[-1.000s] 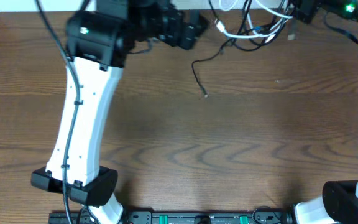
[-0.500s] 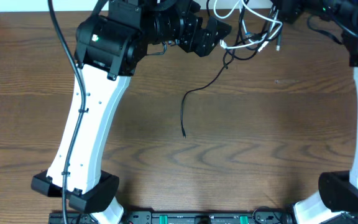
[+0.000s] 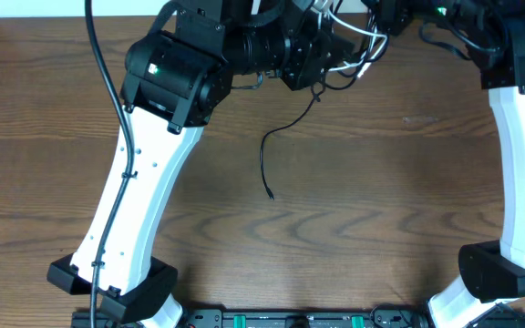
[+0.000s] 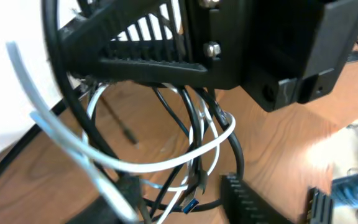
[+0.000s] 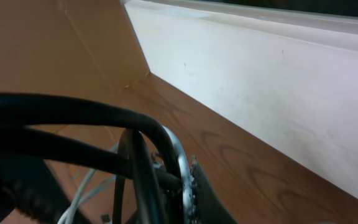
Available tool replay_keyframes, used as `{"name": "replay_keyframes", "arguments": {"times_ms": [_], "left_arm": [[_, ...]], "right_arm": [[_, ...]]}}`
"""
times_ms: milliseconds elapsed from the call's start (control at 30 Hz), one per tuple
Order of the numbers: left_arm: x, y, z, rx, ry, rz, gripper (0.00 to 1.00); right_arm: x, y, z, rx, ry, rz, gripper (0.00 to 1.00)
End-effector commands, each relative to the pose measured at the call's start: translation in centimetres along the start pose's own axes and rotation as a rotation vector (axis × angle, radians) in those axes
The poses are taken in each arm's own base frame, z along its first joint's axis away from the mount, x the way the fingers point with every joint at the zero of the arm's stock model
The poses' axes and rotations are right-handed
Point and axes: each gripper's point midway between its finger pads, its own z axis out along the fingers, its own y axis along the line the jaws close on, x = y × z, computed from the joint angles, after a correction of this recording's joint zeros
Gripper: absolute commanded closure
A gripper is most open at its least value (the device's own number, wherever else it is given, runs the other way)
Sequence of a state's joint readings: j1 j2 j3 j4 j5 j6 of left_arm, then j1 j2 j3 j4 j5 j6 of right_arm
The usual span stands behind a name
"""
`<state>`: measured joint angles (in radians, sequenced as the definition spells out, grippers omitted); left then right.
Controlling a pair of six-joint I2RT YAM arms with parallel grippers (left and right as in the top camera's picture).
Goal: Untangle cables
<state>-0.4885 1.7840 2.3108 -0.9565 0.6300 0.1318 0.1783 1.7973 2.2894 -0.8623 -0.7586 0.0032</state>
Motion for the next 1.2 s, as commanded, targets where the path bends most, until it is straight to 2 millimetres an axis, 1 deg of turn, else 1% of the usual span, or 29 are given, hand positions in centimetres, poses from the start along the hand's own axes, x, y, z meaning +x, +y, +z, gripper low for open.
{"name": "replay_keyframes", "arguments": {"times_ms": [0, 67, 100, 133, 233, 333, 467, 600, 700, 767, 900, 1033, 1100, 1133, 1167], "left_arm": [[-0.7, -0.9, -0.9, 0.014, -0.025, 0.015, 0.60], [-0.7, -0.9, -0.9, 0.013, -0.024, 0.014, 0.74], [-0.7, -0.8, -0.9, 0.012, -0.024, 0.014, 0.90], [-0.6, -0.7, -0.9, 0.007, -0.023, 0.013, 0.92], [-0.6, -0.7, -0.9, 0.004, -0.020, 0.011, 0.92], [-0.4, 0.1, -0.9, -0.040, -0.012, 0.007, 0.92], [-0.3, 0.3, -1.0, -0.049, -0.009, 0.005, 0.92], [-0.1, 1.5, -1.3, -0.115, 0.000, 0.002, 0.93], [0.0, 1.8, -1.4, -0.140, 0.005, 0.004, 0.93], [0.0, 2.3, -1.9, -0.166, 0.002, 0.002, 0.93], [-0.5, 3.1, -3.8, -0.204, -0.023, -0.003, 0.93], [-1.2, 3.9, -6.7, -0.256, -0.064, -0.007, 0.93], [-1.5, 4.4, -8.7, -0.292, -0.088, -0.012, 0.93], [-1.6, 5.0, -10.8, -0.335, -0.109, -0.021, 0.93], [-1.6, 5.2, -11.5, -0.351, -0.114, -0.025, 0.92]], "right_arm": [[-0.3, 1.3, 0.4, -0.025, -0.006, -0.030, 0.99], [-0.3, 1.9, 0.7, -0.039, -0.005, -0.036, 0.99], [-0.3, 2.1, 0.8, -0.043, -0.006, -0.041, 0.99], [-0.4, 2.2, 0.8, -0.044, -0.008, -0.043, 0.99], [-0.3, 2.1, 0.8, -0.043, -0.005, -0.039, 0.99], [-0.3, 1.9, 0.8, -0.038, -0.003, -0.037, 0.99], [0.0, -0.1, 0.4, 0.060, 0.008, -0.035, 0.99], [0.9, -2.1, -0.2, 0.152, 0.040, -0.039, 0.99], [1.1, -3.7, -0.9, 0.213, 0.049, -0.027, 0.99], [1.3, -4.7, -1.5, 0.247, 0.054, -0.020, 0.99], [1.6, -6.3, -2.6, 0.291, 0.062, 0.004, 0.99], [2.1, -8.0, -4.1, 0.334, 0.071, 0.035, 0.99], [2.2, -9.0, -4.9, 0.358, 0.068, 0.047, 0.99], [2.2, -9.7, -5.5, 0.376, 0.064, 0.055, 0.99], [2.2, -9.9, -5.7, 0.382, 0.063, 0.057, 0.99]]}}
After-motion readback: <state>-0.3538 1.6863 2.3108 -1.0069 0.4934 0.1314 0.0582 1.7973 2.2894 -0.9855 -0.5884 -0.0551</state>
